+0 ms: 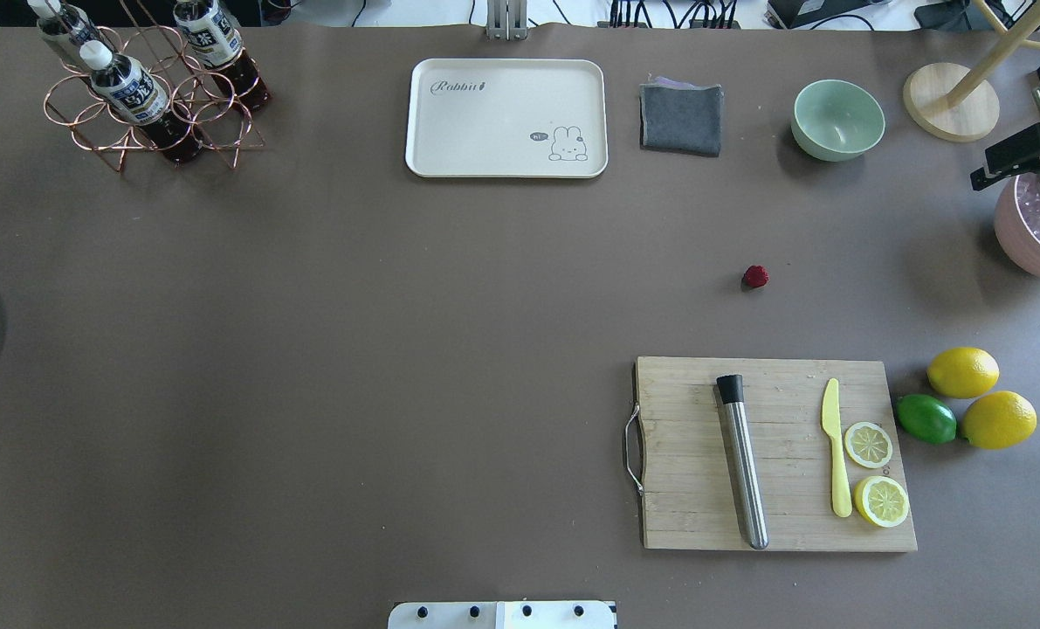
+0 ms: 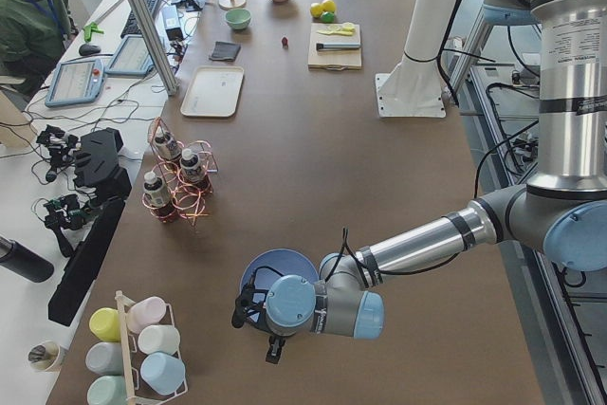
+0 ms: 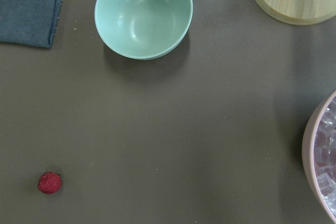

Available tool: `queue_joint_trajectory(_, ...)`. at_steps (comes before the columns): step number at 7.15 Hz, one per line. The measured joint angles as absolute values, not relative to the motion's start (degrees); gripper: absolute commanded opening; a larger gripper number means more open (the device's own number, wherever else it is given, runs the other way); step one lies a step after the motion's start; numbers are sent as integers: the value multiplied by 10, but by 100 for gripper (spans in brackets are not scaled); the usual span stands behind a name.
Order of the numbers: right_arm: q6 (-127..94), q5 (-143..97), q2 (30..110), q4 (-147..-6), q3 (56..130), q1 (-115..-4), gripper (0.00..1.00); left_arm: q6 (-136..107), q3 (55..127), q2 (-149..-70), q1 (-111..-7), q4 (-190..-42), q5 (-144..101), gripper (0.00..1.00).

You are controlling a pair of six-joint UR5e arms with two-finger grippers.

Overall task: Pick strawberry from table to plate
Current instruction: 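Move the right gripper from the ice bowl toward the strawberry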

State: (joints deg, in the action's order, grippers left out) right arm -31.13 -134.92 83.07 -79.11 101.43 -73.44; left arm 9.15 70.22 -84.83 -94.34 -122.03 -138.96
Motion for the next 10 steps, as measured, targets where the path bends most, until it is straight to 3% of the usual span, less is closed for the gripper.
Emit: queue_joint_trajectory(10,-325,-1351,821,-788,1049,-726,100,48,614,-902,-871,-1227,-1436,98)
